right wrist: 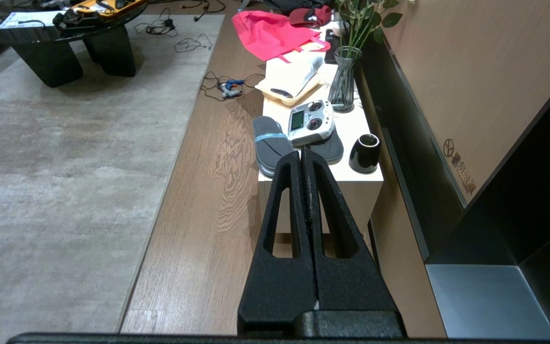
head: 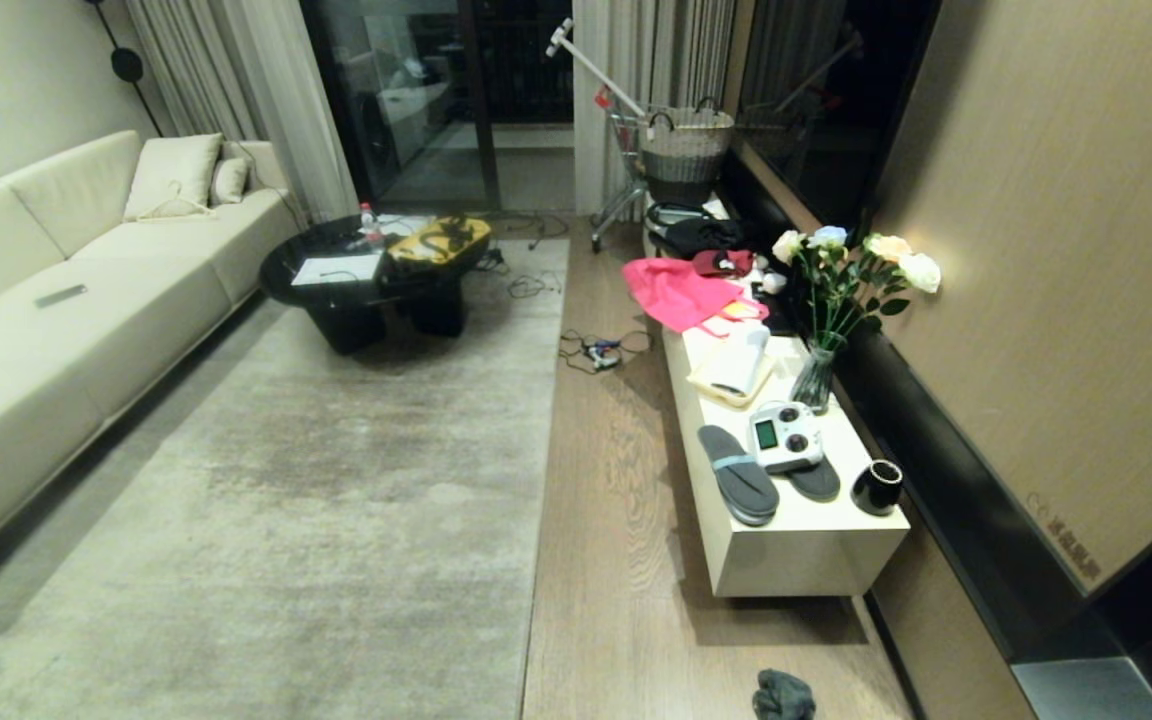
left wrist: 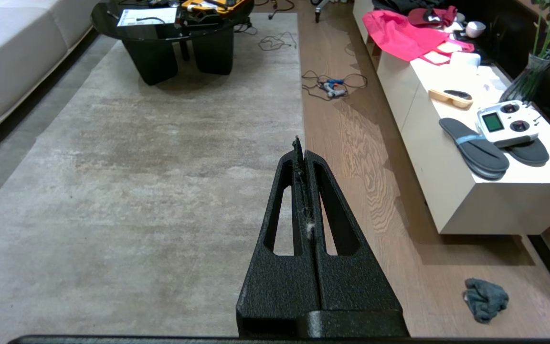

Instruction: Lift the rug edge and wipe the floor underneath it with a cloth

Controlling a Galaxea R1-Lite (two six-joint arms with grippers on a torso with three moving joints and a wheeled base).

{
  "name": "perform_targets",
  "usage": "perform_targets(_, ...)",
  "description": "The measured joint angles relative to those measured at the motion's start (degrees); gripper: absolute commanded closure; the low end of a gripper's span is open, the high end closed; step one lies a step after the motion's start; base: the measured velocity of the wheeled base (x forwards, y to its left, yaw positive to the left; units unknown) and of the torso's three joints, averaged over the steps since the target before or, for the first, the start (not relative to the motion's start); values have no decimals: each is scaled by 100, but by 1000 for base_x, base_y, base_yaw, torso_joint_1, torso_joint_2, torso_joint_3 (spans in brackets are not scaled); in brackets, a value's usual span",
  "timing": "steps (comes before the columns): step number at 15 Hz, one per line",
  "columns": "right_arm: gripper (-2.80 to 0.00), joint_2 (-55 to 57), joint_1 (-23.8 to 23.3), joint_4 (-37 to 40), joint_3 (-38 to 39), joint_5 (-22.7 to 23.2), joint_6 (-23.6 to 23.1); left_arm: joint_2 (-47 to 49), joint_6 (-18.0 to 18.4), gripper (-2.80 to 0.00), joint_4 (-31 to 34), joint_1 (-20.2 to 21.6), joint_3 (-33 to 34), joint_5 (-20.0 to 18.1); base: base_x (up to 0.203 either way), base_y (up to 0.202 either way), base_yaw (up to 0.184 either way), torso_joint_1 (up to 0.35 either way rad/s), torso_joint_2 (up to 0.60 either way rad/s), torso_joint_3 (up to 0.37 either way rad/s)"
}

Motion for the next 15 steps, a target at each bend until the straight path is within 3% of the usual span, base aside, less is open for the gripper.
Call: perform_targets(15, 0, 0, 0, 0, 0, 0, -2, 0, 0, 0, 0, -1, 0, 0, 0, 0, 0, 0, 0, 0)
